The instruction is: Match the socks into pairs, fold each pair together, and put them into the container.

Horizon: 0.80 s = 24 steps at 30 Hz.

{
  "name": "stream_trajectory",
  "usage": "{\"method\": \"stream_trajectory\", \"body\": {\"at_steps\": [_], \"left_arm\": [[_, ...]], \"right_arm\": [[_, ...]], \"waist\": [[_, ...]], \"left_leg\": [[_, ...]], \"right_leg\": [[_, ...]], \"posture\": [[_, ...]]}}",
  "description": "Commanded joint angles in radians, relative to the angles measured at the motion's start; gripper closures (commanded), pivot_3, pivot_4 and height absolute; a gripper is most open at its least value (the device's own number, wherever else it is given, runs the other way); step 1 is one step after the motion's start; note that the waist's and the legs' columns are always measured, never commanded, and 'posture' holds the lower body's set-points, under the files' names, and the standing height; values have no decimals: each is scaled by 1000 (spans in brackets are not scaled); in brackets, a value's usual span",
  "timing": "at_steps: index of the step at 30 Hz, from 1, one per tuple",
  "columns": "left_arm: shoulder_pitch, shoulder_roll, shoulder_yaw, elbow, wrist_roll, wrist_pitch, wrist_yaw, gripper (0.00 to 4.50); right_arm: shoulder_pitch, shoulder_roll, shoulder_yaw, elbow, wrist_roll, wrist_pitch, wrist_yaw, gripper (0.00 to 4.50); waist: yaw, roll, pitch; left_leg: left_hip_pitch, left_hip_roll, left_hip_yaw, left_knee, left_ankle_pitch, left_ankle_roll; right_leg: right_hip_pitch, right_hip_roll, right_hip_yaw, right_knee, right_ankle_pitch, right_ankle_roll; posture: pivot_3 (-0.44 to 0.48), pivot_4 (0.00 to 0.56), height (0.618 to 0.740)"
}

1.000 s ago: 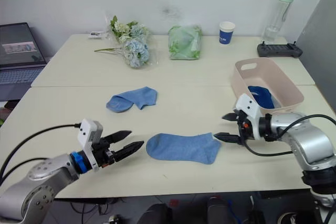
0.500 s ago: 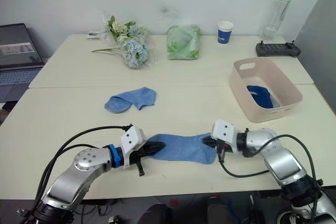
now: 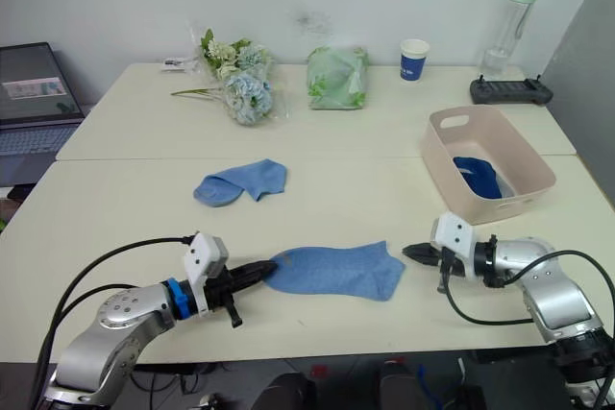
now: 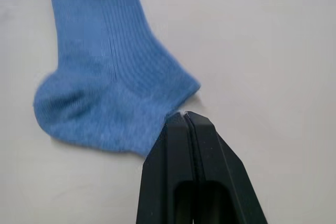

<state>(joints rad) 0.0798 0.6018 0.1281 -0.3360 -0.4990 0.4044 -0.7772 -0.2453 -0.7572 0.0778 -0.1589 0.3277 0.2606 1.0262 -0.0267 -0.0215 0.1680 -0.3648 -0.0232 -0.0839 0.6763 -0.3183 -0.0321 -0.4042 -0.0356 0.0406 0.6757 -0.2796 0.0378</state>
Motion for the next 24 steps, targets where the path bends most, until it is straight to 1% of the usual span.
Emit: {"method": "stream_trajectory", "body": {"at_steps": [1,3,6,11,12,13,15,16,18,20,21,23,24], "left_arm": [[7,-29,153,-16,-22,-30,102,4317],[22,-45,209,26,33,-85,156,3959],[54,-73,245,64,66,-136,194,2983],[54,-96,222,109,134,-201,227,1422],[26,-93,197,134,163,-213,231,1057],[7,-90,178,152,182,-221,232,730],[-67,-77,122,224,238,-233,228,120],[-85,-74,111,243,250,-237,226,9],[-261,-77,42,398,296,-257,201,9],[-390,-80,-7,532,337,-293,188,9],[-446,-80,-33,606,366,-329,178,9],[-512,-79,-63,706,397,-387,161,9],[-561,-79,-81,788,422,-408,160,9]], "right_arm": [[-55,55,-29,-128,43,93,-93,3906],[-84,104,-4,-189,49,152,-142,3314],[-121,152,15,-239,53,219,-184,2200],[-155,198,24,-267,74,272,-212,502],[-161,207,26,-265,70,274,-220,102],[-165,213,27,-263,67,276,-225,0],[-174,221,35,-257,63,281,-225,0],[-175,221,37,-255,62,283,-224,0],[-189,236,37,-245,59,285,-240,0],[-195,245,40,-241,55,286,-250,0],[-196,248,45,-240,50,283,-251,0],[-197,251,50,-240,44,279,-254,0],[-196,254,52,-242,43,280,-258,0]], "waist": [[-3,0,0],[-3,0,0],[0,0,0],[19,-1,0],[24,-1,0],[28,-1,0],[31,-1,0],[30,-1,0],[27,-2,-1],[30,-2,-1],[29,-2,-1],[24,-2,-1],[18,-2,-1]], "left_leg": [[0,0,0,0,0,0],[0,0,0,0,0,0],[0,0,0,-1,0,-1],[-1,-2,-1,0,0,0],[-1,-2,-1,0,0,0],[-1,-2,-1,0,0,0],[-1,-2,-2,0,0,0],[-1,-2,-2,0,0,0],[0,-2,-1,0,0,-1],[-1,-2,-2,1,1,-1],[-1,-2,-3,1,1,-1],[-1,-2,-1,1,1,-1],[-1,-2,0,1,1,-1]], "right_leg": [[0,0,0,0,0,0],[0,0,0,1,0,0],[-1,1,0,0,0,0],[0,-1,-1,-2,0,0],[0,-1,-1,-2,0,0],[0,-1,-2,-2,0,0],[0,-1,-3,-1,0,0],[0,-1,-3,0,0,0],[0,-1,-3,1,0,0],[-1,0,-4,2,0,0],[-1,0,-6,2,0,0],[-1,0,-6,2,0,0],[-1,0,-5,1,0,0]], "posture": [[0,150,740],[0,150,740],[0,150,740],[0,150,740],[0,150,740],[0,150,740],[0,150,740],[0,150,740],[0,150,740],[0,150,740],[0,150,740],[0,150,740],[0,150,740]]}}
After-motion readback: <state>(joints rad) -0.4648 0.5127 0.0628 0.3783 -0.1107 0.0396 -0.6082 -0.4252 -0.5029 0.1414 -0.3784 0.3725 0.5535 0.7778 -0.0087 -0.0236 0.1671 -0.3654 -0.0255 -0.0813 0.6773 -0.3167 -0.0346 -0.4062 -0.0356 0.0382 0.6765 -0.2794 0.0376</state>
